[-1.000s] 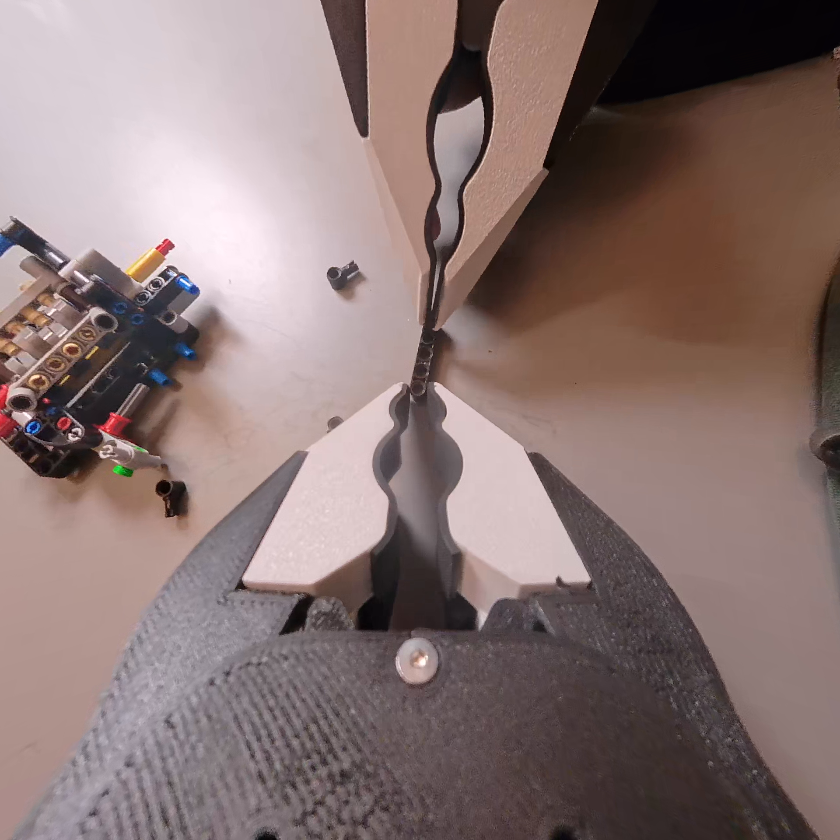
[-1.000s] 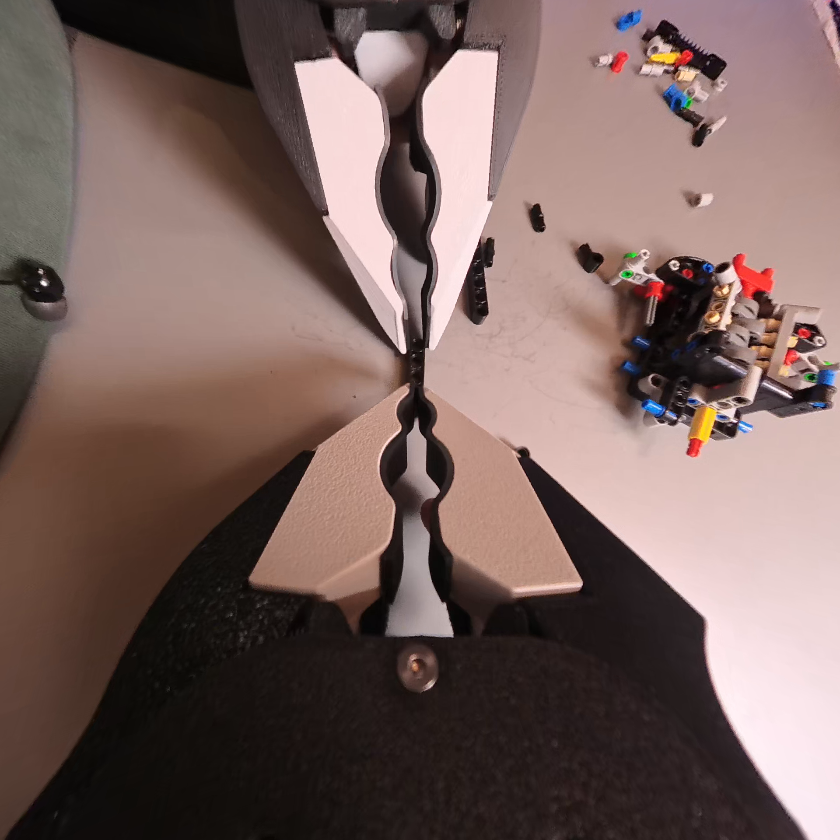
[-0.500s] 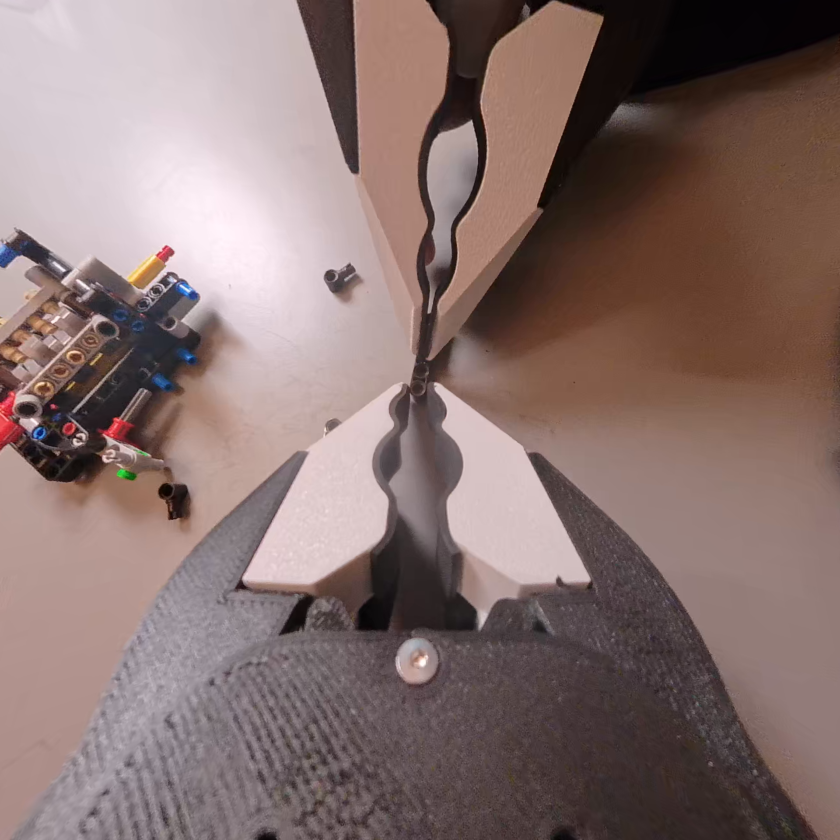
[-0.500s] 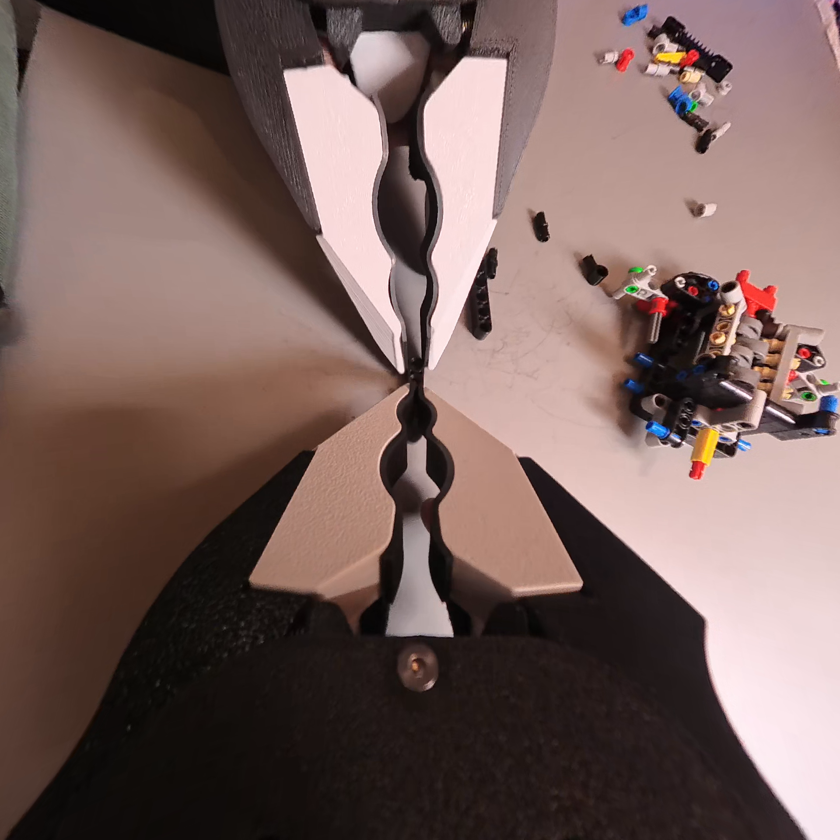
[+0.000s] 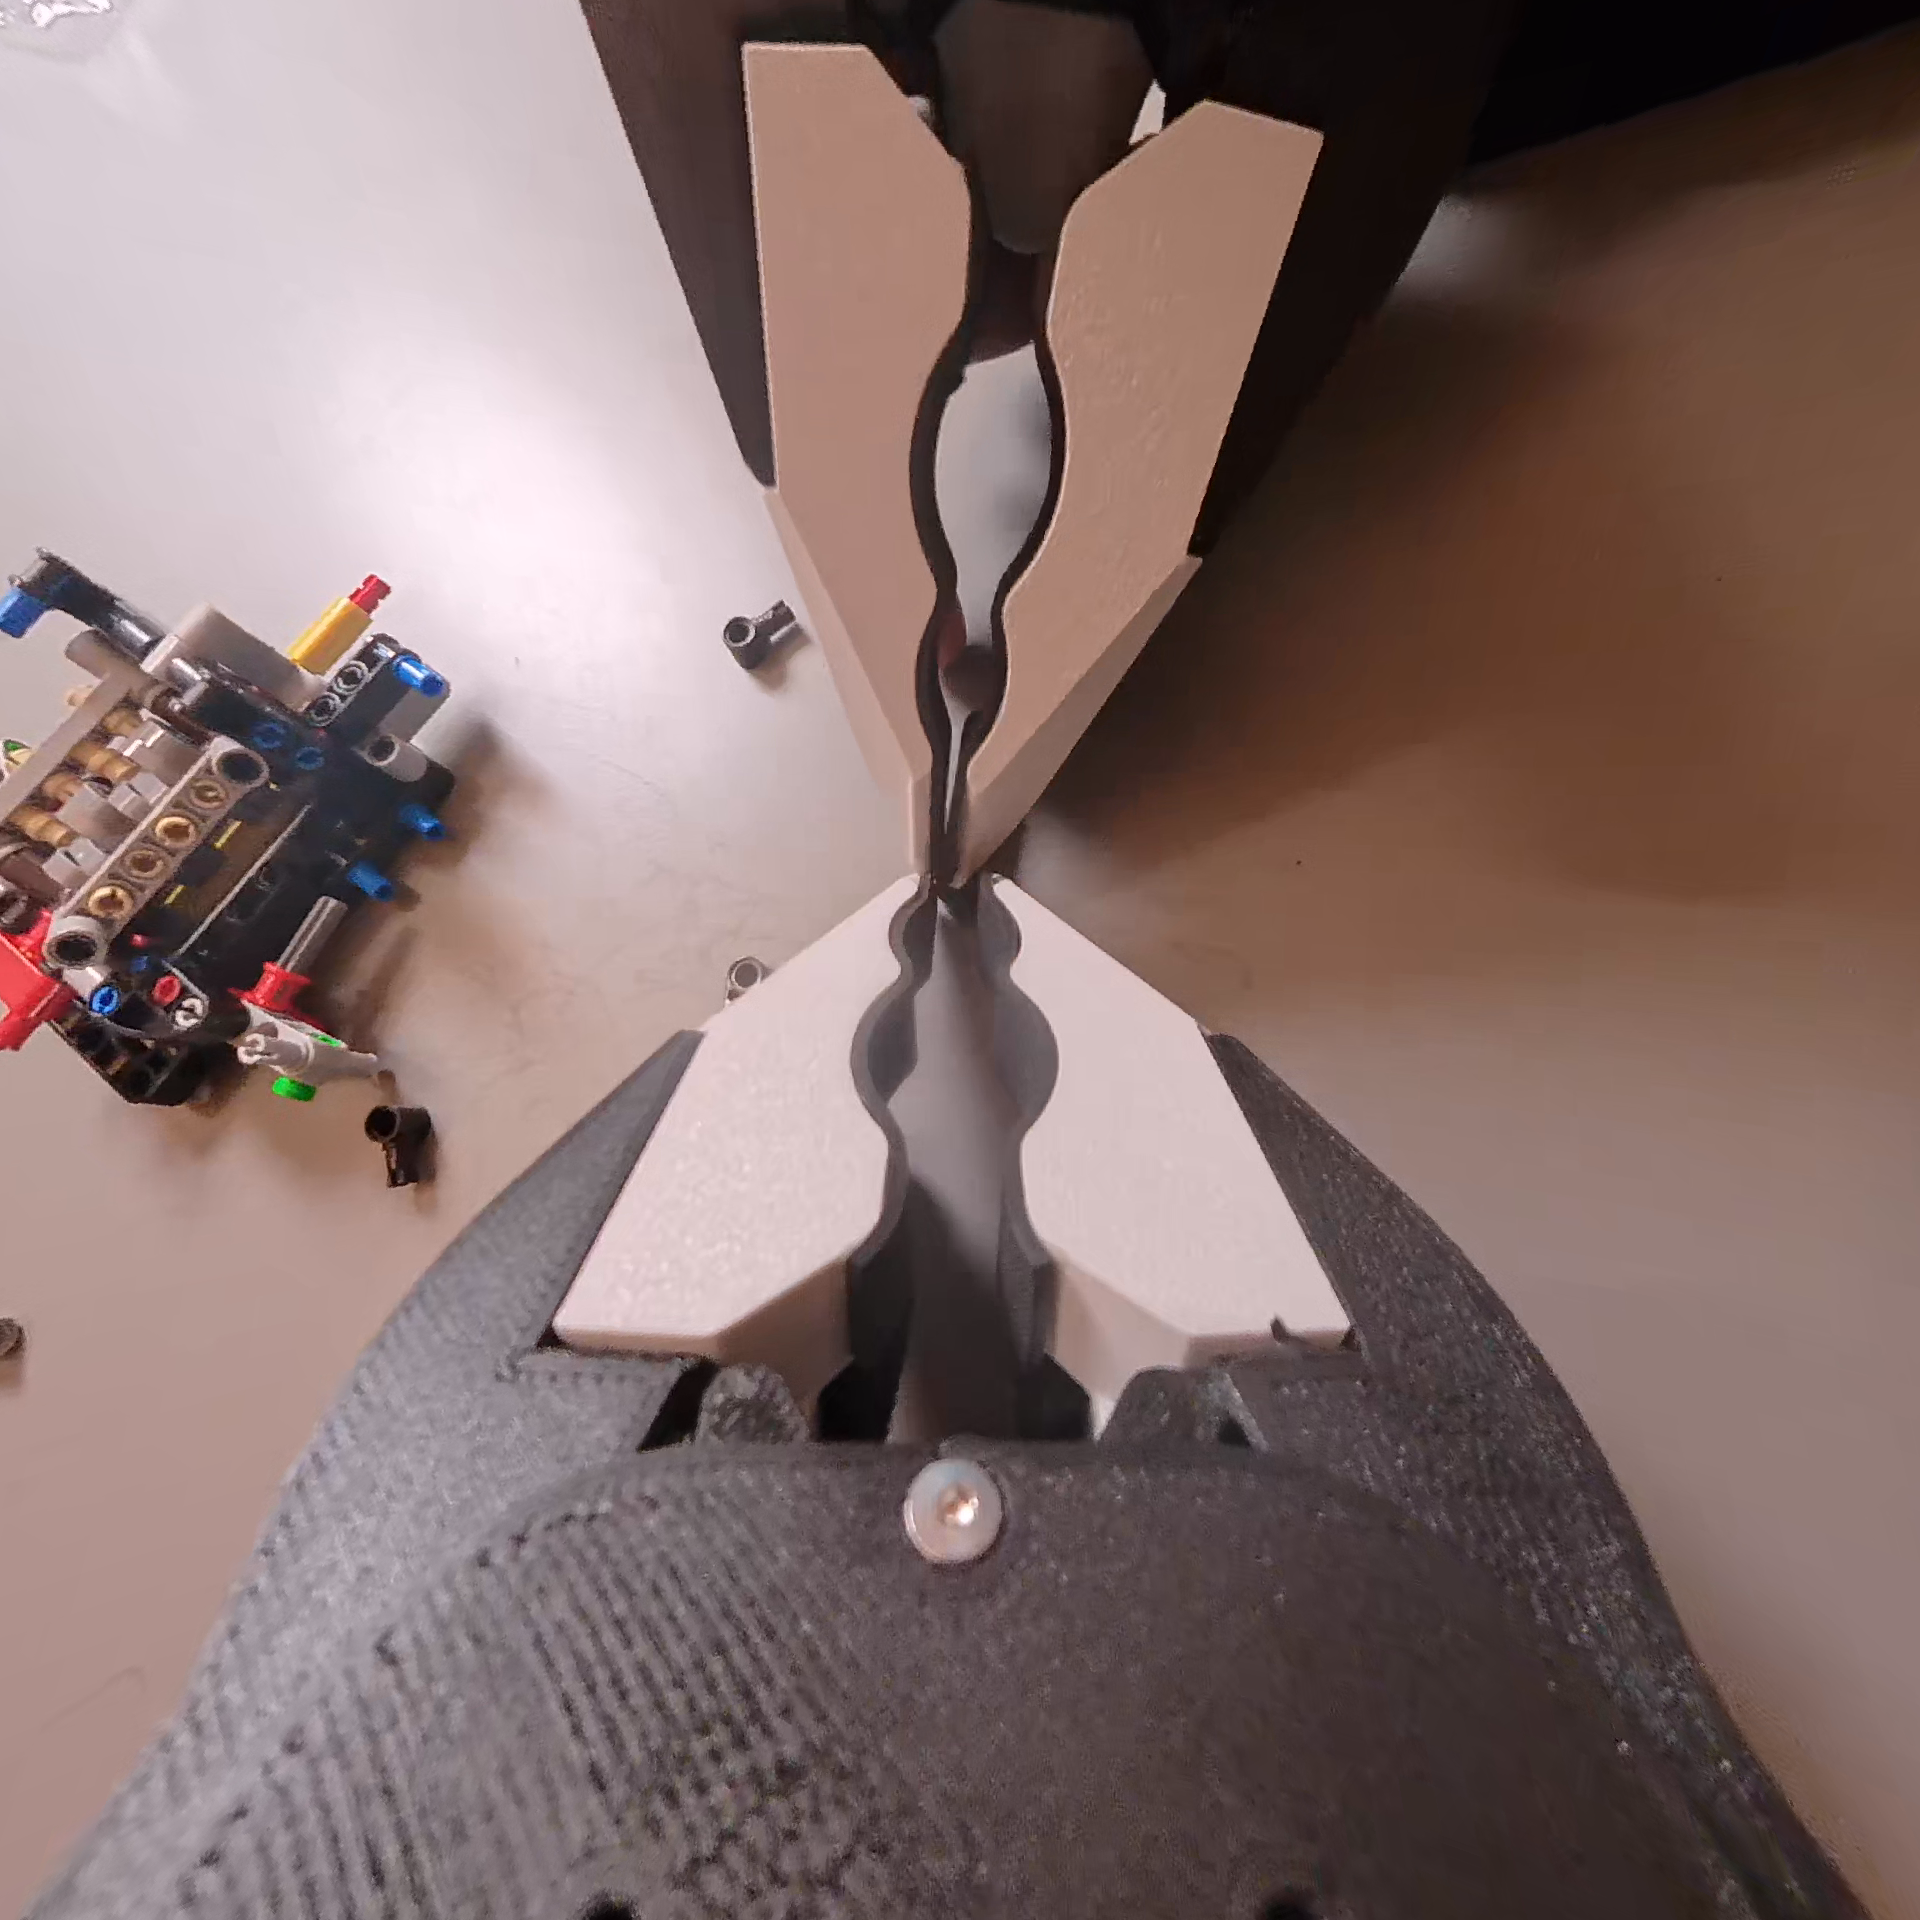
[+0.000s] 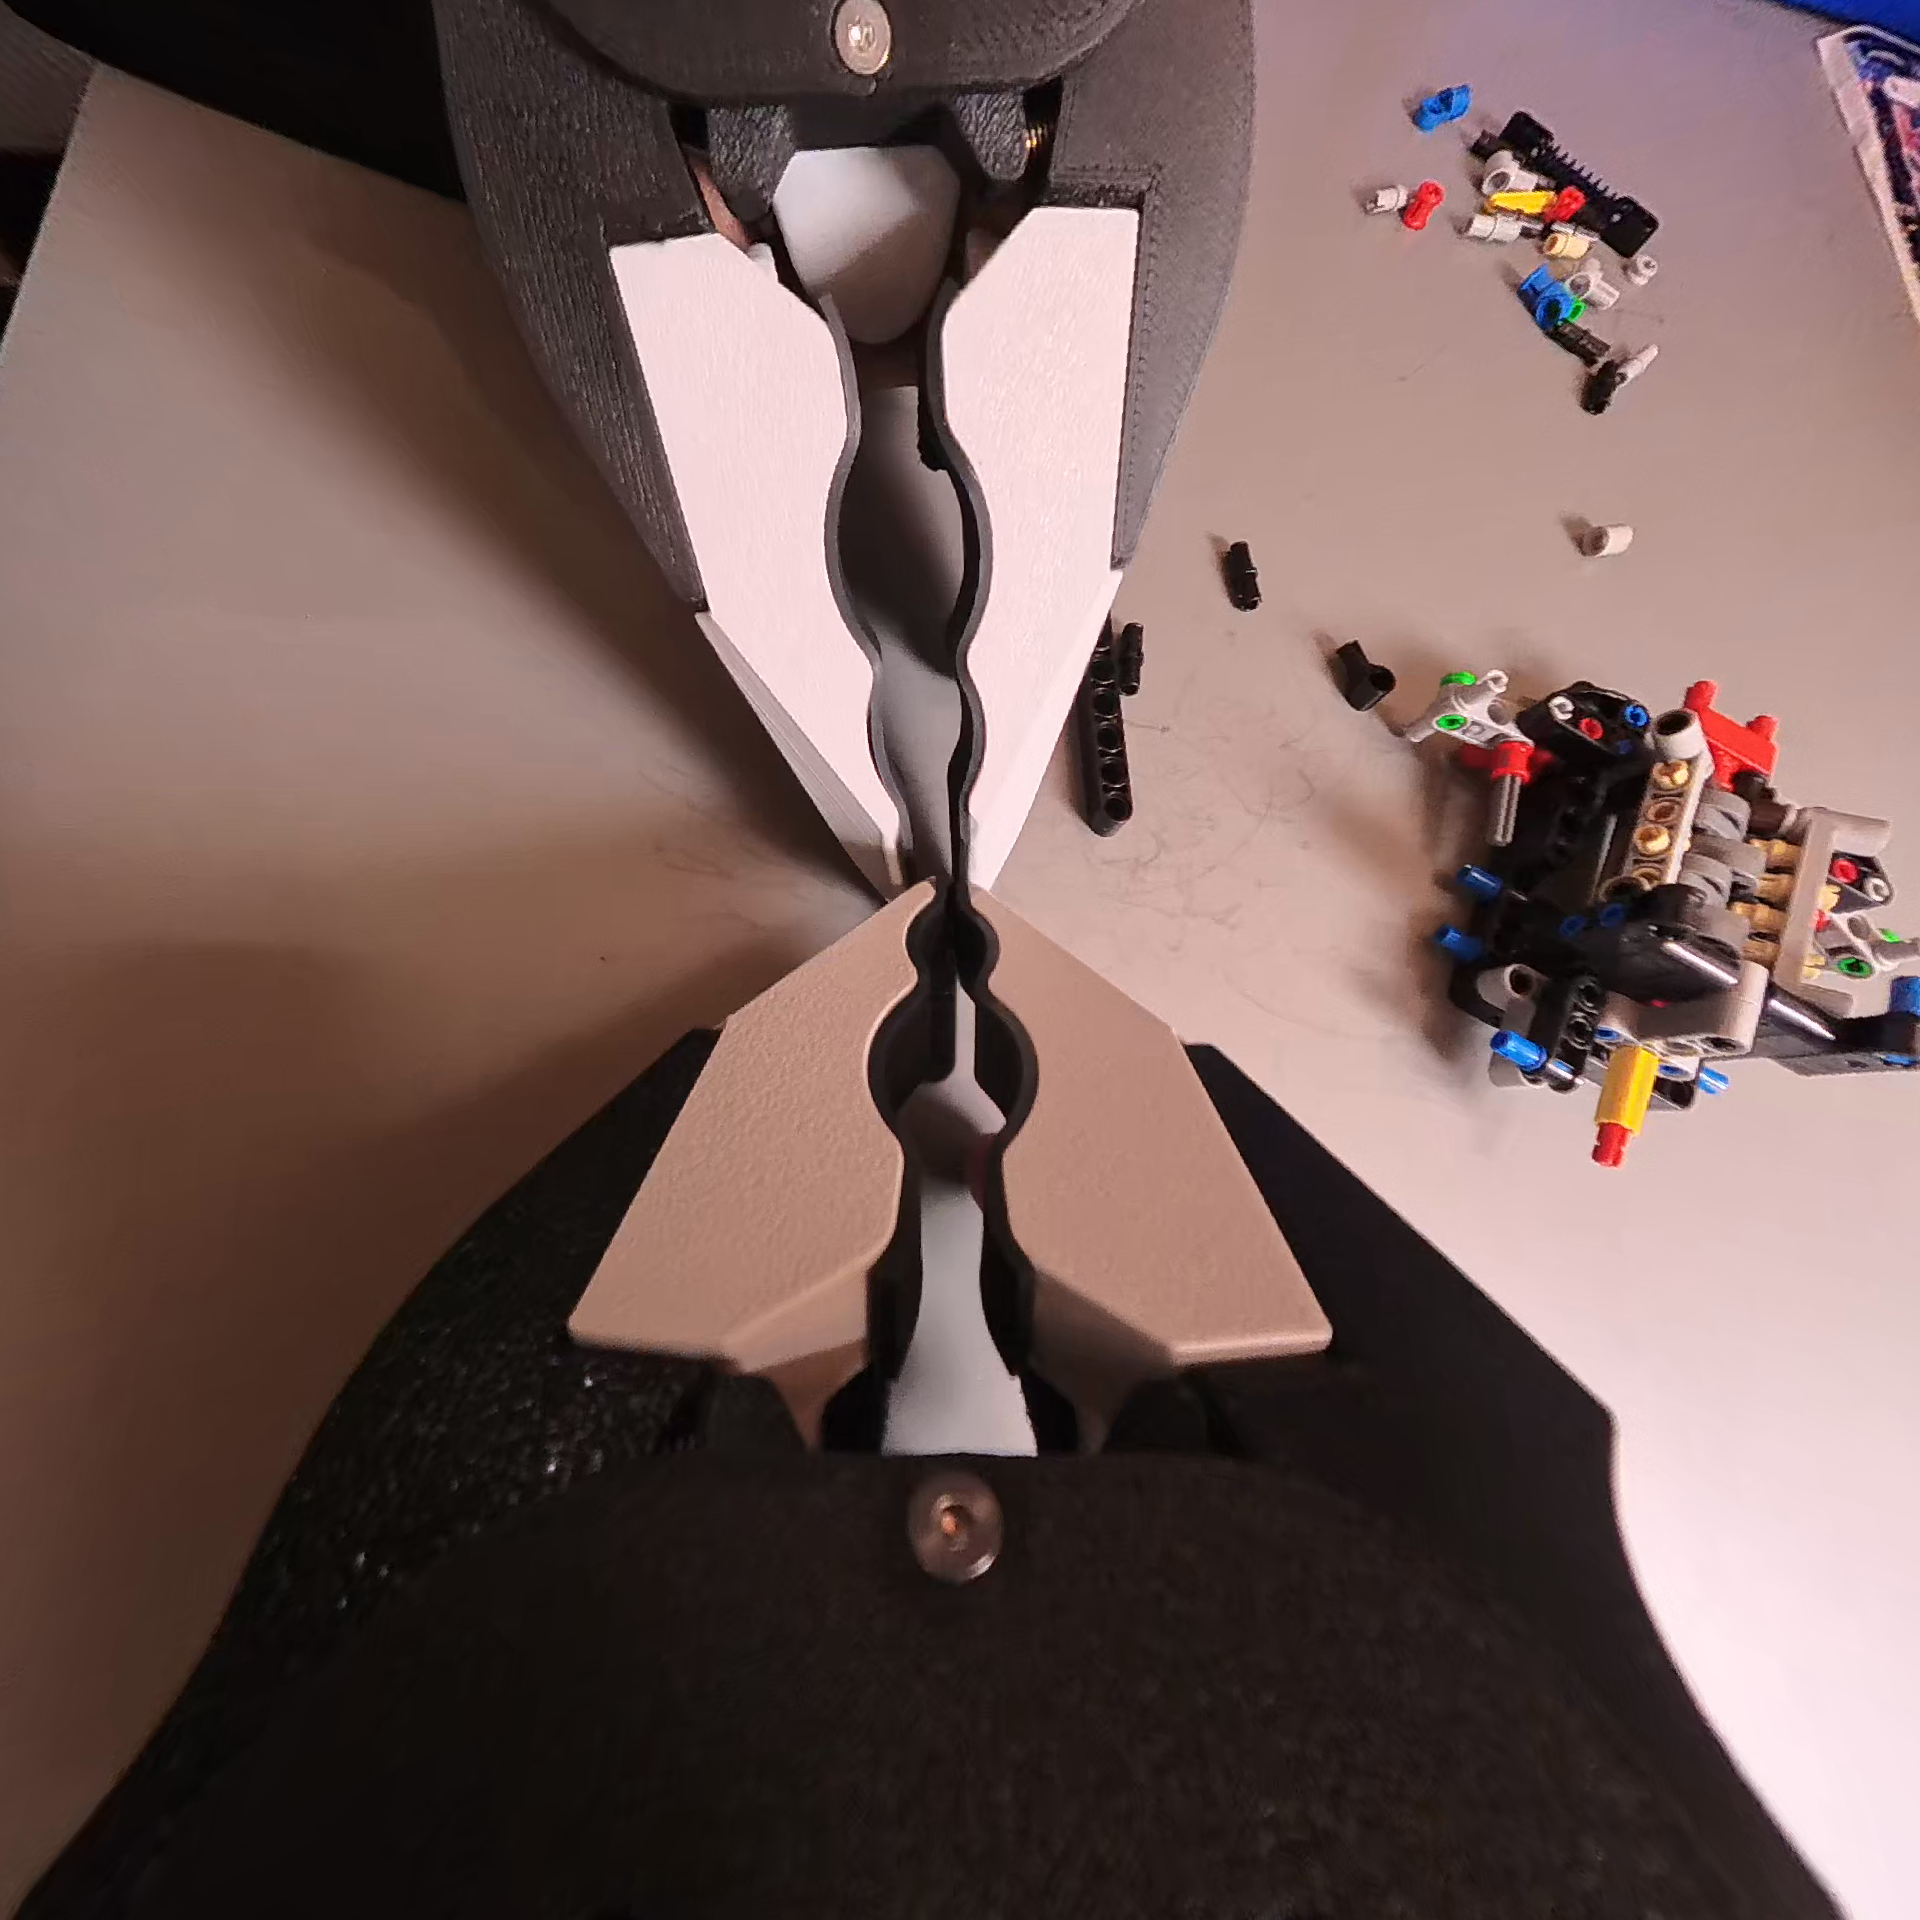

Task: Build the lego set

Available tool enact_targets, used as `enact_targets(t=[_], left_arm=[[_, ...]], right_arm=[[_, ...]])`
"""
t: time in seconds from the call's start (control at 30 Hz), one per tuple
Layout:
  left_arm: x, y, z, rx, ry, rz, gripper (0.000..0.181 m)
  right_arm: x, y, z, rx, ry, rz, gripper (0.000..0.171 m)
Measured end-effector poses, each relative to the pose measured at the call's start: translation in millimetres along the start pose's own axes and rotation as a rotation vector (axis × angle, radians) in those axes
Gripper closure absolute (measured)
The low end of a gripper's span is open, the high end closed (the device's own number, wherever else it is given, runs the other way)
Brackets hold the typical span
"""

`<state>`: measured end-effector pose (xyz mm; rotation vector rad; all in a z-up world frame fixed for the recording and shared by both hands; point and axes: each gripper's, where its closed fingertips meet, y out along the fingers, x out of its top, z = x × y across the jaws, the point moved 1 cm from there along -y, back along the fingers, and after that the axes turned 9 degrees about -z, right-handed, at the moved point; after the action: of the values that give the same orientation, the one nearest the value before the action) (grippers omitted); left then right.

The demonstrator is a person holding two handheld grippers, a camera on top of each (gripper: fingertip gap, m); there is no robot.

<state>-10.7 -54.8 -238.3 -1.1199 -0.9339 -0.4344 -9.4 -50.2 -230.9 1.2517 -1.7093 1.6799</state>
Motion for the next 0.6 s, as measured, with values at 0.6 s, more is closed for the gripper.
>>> enact_targets(t=[0.6], left_arm=[[-7.6, -4.8, 24.1, 0.068, -0.041, -0.016, 0.175]], right_arm=[[6.4, -27.4, -38.8, -0.125, 0.087, -0.152, 0.167]])
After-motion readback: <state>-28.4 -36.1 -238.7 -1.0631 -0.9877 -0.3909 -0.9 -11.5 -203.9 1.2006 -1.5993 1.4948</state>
